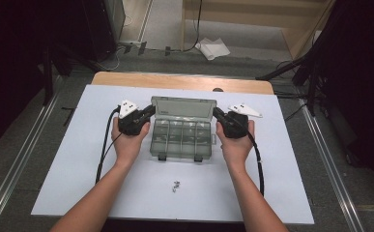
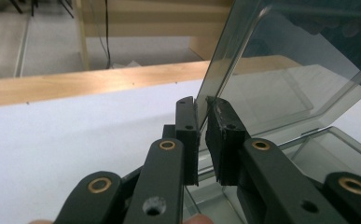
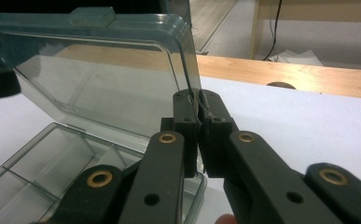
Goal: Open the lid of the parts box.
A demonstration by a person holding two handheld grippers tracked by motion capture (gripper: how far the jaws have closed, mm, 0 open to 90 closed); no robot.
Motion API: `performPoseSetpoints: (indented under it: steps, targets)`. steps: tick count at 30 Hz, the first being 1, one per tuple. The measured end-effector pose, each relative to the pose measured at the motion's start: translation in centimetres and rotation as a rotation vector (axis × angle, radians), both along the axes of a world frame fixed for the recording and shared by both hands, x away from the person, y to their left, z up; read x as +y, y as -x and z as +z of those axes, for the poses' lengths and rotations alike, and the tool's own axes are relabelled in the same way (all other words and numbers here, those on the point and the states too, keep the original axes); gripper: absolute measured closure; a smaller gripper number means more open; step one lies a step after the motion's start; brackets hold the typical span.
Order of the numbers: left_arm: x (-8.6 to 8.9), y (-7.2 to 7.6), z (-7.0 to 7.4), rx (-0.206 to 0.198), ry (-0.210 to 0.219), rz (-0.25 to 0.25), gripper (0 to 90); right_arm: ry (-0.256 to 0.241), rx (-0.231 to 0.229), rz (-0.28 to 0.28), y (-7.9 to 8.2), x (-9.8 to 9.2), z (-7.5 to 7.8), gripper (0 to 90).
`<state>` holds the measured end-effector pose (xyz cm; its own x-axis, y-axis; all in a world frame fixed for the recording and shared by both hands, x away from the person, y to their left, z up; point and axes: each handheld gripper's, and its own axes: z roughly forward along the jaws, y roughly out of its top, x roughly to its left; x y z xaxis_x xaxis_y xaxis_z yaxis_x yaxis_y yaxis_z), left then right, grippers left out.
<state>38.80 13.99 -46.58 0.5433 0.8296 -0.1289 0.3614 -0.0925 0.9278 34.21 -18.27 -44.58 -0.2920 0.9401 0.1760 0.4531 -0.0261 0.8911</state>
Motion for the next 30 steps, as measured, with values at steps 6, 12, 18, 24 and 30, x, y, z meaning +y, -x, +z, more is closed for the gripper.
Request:
performPoseSetpoints:
  steps: [6,12,18,24,30]
  targets:
    - [0.0,-0.5,-0.6,0.01,0.002,0.0,82.9,-0.008,0.0,0.008,-0.5,-0.2,0.0,88.3]
    - [-0.2,-0.8,-0.4,0.014,-0.017,0.004,84.7,0.016,-0.006,-0.004,-1.0,0.0,-0.2,87.6]
    - [-0.2,-1.1,-0.4,0.021,-0.018,0.008,85.4,0.046,0.021,-0.006,-2.0,0.1,-1.4,86.2]
    - [-0.2,-1.6,-0.4,0.03,-0.016,0.006,85.6,0.031,0.046,0.001,-2.8,0.0,-2.1,86.5]
    - [-0.2,-2.2,-0.3,0.051,-0.005,0.002,85.7,0.035,0.065,0.006,-3.5,-0.2,-2.0,88.5]
